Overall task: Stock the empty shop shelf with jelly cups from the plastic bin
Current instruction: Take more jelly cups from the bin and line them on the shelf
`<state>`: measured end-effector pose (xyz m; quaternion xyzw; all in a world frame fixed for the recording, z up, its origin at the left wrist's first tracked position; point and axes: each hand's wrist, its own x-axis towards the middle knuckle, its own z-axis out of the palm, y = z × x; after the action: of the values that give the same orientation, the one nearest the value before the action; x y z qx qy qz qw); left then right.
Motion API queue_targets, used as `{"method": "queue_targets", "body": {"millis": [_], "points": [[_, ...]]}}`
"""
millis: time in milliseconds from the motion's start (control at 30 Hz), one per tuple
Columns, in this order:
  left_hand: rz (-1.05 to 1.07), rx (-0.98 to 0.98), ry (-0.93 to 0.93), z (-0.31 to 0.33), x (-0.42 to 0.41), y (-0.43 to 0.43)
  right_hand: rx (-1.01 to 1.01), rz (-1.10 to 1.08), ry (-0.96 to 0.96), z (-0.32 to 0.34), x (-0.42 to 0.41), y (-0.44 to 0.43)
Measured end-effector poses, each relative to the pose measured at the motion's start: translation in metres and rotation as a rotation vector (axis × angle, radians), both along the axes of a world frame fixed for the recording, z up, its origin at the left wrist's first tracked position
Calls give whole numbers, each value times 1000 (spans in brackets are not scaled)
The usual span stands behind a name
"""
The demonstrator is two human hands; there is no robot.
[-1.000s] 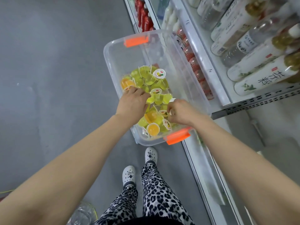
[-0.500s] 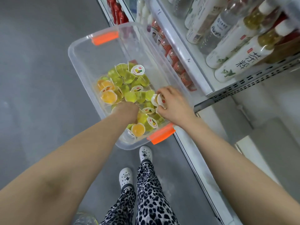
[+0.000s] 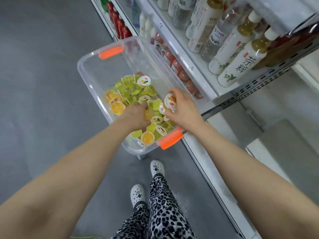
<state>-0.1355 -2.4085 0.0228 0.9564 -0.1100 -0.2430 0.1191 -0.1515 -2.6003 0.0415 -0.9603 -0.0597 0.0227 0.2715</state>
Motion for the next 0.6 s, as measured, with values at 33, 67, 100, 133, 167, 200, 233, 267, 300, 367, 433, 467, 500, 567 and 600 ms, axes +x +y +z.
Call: {"method": "queue_targets", "body": {"millis": [33, 67, 100, 133, 167, 200, 233, 267, 300, 367, 433, 467, 500, 567, 600], "points": [[23, -45, -20, 9, -4, 3, 23, -22, -12, 5, -4, 0], [45, -93, -42, 18, -8, 7, 39, -38, -20, 12, -8, 0], [63, -139, -66, 26, -13, 10, 47, -49, -29, 19, -13, 0], [79, -180, -95, 33, -18, 12, 46, -59, -41, 26, -18, -1], [97, -220, -125, 40, -23, 15, 37, -66, -62, 33, -24, -2], [114, -262, -155, 47, -28, 16, 24, -76, -88, 40, -30, -4], [126, -302, -183, 54, -32, 16, 11, -89, -112, 46, -36, -6], [125, -335, -207, 60, -37, 16, 3, -109, -125, 53, -43, -9], [109, -356, -230, 68, -42, 14, -5, -131, -136, 60, -50, -11], [58, -388, -274, 82, -51, 10, -22, -172, -167, 74, -65, -18], [14, -436, -300, 96, -60, 3, -42, -219, -209, 87, -82, -27], [-11, -460, -314, 102, -64, -2, -54, -245, -232, 93, -91, -32], [-38, -478, -325, 108, -68, -7, -70, -271, -256, 100, -101, -38], [-106, -491, -350, 119, -75, -22, -98, -331, -293, 112, -121, -52], [-143, -489, -364, 125, -79, -30, -112, -359, -309, 118, -131, -60]]}}
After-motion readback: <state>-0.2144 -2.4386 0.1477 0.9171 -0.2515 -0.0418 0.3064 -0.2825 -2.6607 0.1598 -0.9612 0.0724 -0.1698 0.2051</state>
